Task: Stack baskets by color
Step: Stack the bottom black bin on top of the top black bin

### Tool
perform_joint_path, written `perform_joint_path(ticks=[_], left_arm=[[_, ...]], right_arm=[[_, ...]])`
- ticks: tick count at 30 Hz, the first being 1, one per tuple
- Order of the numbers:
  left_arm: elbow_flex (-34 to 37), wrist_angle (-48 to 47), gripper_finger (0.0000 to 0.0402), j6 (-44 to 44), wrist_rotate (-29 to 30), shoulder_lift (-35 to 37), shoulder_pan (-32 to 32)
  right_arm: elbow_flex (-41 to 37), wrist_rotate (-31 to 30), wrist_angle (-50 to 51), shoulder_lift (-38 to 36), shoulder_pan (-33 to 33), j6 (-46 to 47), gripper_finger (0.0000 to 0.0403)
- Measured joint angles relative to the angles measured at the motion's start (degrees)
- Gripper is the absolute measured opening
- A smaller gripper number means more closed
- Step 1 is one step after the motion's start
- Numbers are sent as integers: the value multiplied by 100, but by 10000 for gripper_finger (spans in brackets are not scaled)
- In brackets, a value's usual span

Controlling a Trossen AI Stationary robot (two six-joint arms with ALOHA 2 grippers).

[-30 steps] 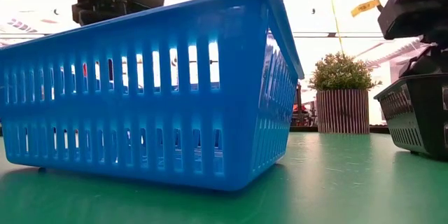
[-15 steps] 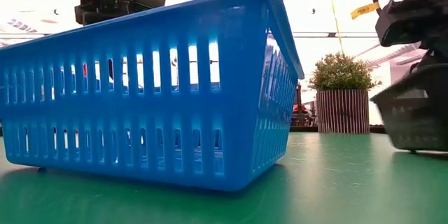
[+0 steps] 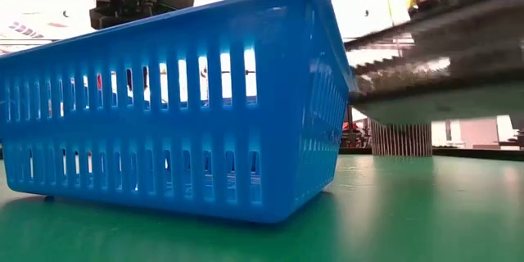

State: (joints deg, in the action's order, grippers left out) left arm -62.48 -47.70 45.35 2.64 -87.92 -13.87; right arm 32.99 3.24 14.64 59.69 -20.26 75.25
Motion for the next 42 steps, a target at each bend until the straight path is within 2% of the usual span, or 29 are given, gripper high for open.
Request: perform_joint_path(ticks=[6,13,19,25,30,37,42], left_arm=[[0,0,42,1,41,0,0],[0,-2,42,8,43,0,0],[0,0,42,18,45,0,0],[0,-2,42,43,47,0,0],[0,-2,42,47,58,0,0],[0,-4,42,49,104,0,2],[0,-4,42,25,104,0,13]], right_arm=[[65,-430,-151,-328,560,360,4],[646,-793,197,-289,1414,344,3],[918,-814,54,-185,2072,30,4],[920,-771,-663,-180,2542,47,5],[927,-617,-1118,-180,2941,567,5],[968,-609,-1134,-139,3159,920,3],[1662,-609,-357,203,3162,637,3]])
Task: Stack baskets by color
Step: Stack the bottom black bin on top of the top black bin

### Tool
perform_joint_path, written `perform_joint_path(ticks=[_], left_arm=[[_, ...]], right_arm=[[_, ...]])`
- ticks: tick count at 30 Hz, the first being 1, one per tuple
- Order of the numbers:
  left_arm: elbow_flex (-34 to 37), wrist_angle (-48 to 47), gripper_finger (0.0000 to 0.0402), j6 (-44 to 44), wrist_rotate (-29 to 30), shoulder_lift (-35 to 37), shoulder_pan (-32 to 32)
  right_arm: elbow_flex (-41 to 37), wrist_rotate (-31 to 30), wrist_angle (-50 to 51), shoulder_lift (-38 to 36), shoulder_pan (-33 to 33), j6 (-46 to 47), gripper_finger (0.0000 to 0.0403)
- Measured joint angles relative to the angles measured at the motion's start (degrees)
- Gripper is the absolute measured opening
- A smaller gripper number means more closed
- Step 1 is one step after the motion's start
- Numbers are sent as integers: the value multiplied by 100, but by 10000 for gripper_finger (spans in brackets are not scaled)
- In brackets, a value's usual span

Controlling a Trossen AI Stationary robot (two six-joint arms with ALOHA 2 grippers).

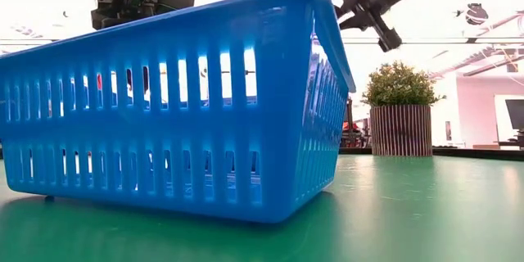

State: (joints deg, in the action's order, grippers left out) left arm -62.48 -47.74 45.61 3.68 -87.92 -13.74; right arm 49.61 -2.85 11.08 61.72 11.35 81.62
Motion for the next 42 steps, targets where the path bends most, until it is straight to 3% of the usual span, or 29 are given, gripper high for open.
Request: perform_joint_path(ticks=[10,29,42], left_arm=[[-2,3,42,-67,-1,-4,98],[-2,-12,42,-33,98,-4,96],[-2,-76,42,-95,151,-4,96]], right_arm=[[1485,144,1708,959,235,-869,1],[1514,146,1699,2186,330,-1077,2],[888,134,1147,2275,265,-602,3]])
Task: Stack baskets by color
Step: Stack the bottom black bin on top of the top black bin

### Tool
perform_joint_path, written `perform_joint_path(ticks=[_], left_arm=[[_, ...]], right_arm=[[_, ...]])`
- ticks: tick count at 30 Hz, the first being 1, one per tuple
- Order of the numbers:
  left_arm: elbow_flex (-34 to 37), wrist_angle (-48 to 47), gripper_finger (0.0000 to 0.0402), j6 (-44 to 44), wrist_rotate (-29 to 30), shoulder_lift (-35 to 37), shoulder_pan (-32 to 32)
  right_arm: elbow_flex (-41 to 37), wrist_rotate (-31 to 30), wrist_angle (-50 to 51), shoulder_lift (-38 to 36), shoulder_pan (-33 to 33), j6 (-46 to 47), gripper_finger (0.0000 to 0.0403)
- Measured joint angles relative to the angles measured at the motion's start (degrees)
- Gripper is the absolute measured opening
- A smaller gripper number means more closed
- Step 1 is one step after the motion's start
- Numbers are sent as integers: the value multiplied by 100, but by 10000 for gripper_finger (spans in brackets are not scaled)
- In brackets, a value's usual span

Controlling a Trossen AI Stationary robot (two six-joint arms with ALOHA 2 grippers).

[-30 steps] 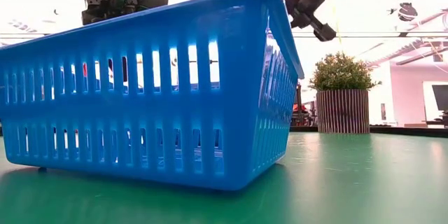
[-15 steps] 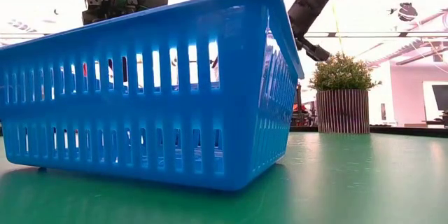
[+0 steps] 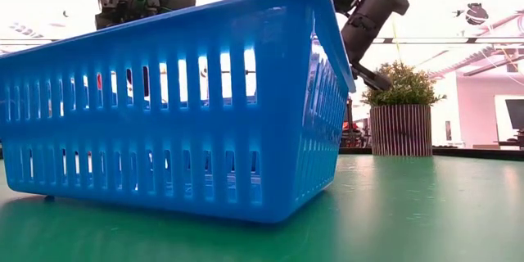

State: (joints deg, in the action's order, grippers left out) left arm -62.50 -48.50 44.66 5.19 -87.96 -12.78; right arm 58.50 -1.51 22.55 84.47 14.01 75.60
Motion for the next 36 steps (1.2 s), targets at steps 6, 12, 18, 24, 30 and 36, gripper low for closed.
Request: perform_joint_path(ticks=[6,12,18,24,30,36], left_arm=[[0,-91,42,-63,0,0,0],[0,-149,42,-98,0,0,0],[0,-147,42,-101,0,0,0],[0,-145,42,-80,7,0,0],[0,-141,42,-63,42,2,0],[0,-140,42,-63,48,2,0]], right_arm=[[-237,-20,-158,0,-14,102,3],[-375,-34,-176,0,-22,176,4],[-380,-168,-175,0,-27,321,4],[-380,-387,-173,0,-103,325,21],[-380,-443,-173,0,-165,334,52],[-380,-440,-171,0,-173,330,77]])
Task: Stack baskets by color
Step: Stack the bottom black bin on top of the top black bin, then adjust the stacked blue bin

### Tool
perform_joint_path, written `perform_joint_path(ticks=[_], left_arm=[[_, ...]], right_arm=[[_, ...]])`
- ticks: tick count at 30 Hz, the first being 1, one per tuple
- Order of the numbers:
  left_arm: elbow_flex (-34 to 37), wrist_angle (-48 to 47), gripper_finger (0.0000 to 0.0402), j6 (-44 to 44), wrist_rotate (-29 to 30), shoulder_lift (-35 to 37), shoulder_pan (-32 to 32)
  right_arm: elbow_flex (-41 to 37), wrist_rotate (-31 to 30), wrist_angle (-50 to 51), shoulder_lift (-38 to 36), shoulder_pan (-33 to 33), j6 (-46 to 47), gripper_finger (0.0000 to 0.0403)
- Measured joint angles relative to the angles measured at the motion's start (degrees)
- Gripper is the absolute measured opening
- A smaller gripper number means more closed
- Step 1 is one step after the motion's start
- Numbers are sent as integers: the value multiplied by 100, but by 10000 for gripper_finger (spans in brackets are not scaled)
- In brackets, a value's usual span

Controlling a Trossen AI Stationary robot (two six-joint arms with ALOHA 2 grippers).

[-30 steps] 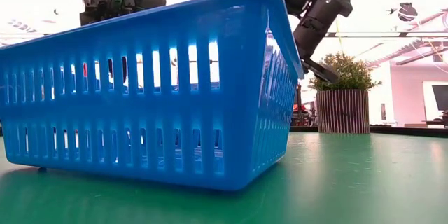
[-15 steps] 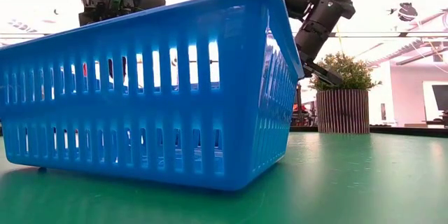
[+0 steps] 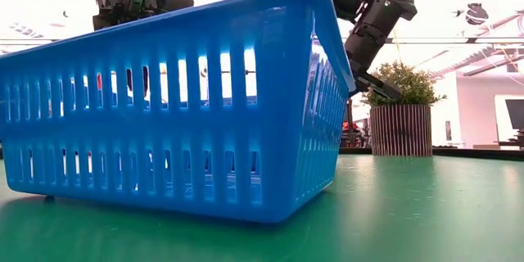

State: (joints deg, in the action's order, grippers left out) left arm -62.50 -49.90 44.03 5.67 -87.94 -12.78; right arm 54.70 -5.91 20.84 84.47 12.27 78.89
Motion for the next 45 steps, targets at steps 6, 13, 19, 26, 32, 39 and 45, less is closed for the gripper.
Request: perform_joint_path(ticks=[6,13,19,26,32,39,45], left_arm=[[0,1,42,145,0,0,0],[0,68,42,422,0,0,0],[0,183,42,806,-65,2,0],[0,598,42,1630,-67,-15,-100],[2,695,62,2936,39,-59,-14],[2,620,157,3776,-108,-61,210],[9,711,192,3971,-140,-186,398]], right_arm=[[0,167,0,0,0,8,98],[0,548,114,-78,-2,-152,122],[6,599,378,-397,72,-813,135],[7,621,379,-914,299,-1969,139],[7,768,465,-1389,326,-2926,139],[4,770,883,-1799,323,-3380,139],[4,796,1253,-2110,323,-3619,139]])
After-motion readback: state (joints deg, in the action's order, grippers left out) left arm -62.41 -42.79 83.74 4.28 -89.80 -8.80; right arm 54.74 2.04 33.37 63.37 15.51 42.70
